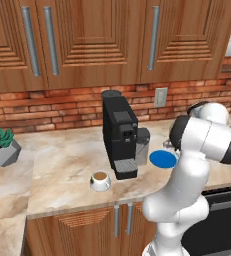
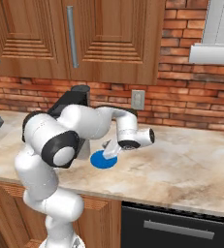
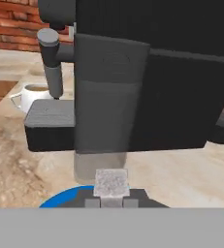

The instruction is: Take a sugar cube from the saucer and place it inside the coffee. Then, grab milk from the fridge and place it next to the coffee on the counter to sweeten the coffee.

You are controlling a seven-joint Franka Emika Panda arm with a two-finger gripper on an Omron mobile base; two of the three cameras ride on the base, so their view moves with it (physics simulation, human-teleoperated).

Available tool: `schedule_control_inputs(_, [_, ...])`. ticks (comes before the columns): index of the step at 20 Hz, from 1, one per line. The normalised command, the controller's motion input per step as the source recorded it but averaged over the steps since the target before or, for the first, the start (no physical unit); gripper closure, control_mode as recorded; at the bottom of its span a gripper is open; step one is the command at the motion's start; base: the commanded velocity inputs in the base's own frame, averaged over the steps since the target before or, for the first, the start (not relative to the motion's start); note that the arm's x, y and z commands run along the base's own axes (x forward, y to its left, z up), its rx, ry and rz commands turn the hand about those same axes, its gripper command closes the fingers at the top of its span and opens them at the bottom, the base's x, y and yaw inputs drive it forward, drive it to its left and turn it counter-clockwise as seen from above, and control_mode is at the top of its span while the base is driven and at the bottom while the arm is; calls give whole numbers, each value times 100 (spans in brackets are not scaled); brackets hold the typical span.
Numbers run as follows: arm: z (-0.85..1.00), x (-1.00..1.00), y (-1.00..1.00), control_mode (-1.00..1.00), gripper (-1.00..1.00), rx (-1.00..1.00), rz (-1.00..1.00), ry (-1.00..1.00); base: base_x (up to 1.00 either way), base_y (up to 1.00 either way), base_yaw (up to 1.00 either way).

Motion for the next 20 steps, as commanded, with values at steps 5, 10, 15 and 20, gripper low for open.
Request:
schedule_control_inputs(5, [82, -83, 38, -100, 100, -8, 0, -34, 0, 0, 0])
schedule_control_inputs(10, [96, -90, 55, -100, 100, -14, 0, -38, 0, 0, 0])
schedule_control_inputs(15, [100, -94, 61, -100, 100, -15, 0, -22, 0, 0, 0])
schedule_control_inputs(20, [99, -99, 72, -100, 100, -22, 0, -2, 0, 0, 0])
